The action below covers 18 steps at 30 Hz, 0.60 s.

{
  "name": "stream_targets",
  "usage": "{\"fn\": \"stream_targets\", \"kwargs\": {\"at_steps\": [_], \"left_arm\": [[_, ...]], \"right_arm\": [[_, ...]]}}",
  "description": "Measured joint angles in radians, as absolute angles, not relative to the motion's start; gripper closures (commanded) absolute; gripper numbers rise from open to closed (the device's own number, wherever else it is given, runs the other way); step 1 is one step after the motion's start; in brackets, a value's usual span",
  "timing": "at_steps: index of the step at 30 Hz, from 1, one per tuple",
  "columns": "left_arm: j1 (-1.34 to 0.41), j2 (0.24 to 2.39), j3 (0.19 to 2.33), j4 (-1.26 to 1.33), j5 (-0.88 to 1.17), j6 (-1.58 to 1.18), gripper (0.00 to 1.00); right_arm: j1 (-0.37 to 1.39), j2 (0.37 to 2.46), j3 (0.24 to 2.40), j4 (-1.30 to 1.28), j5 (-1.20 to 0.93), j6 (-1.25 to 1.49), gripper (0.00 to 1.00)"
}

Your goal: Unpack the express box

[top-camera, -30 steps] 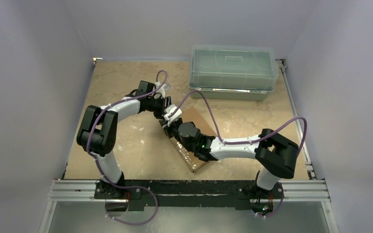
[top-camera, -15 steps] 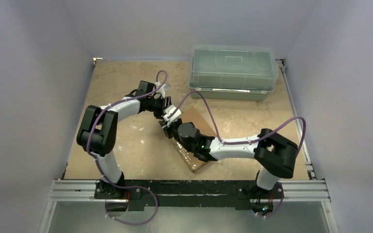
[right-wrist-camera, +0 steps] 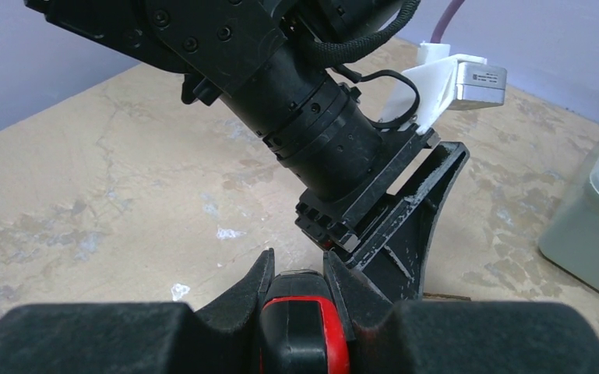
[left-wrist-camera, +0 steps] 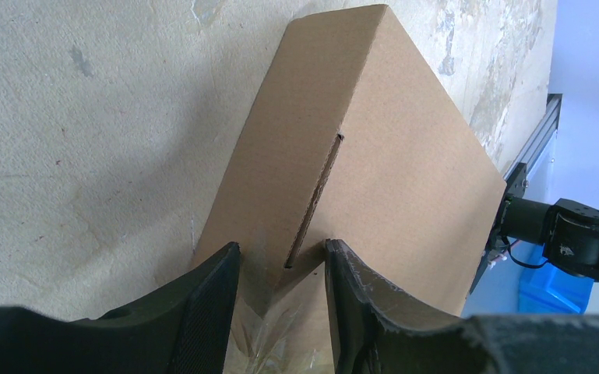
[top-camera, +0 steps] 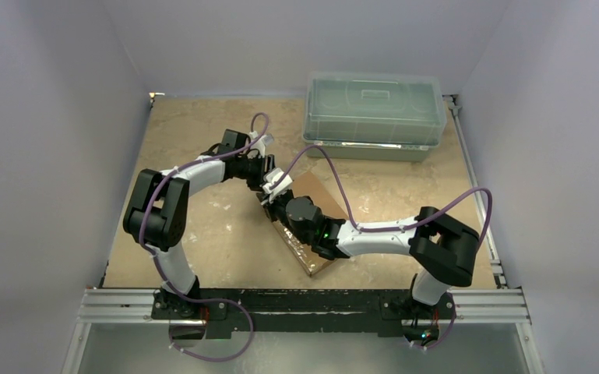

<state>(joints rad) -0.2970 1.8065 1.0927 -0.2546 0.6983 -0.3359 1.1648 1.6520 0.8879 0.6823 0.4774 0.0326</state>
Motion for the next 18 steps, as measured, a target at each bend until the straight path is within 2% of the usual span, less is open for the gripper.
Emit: {"fn": "stream_targets", "kwargs": {"at_steps": [18], "left_arm": [[-0.297,1.806,1.093,-0.254,0.699,-0.336,0.58]], "right_arm": [[1.165,1.652,0.888,0.682,0.501,0.022,1.00]]}}
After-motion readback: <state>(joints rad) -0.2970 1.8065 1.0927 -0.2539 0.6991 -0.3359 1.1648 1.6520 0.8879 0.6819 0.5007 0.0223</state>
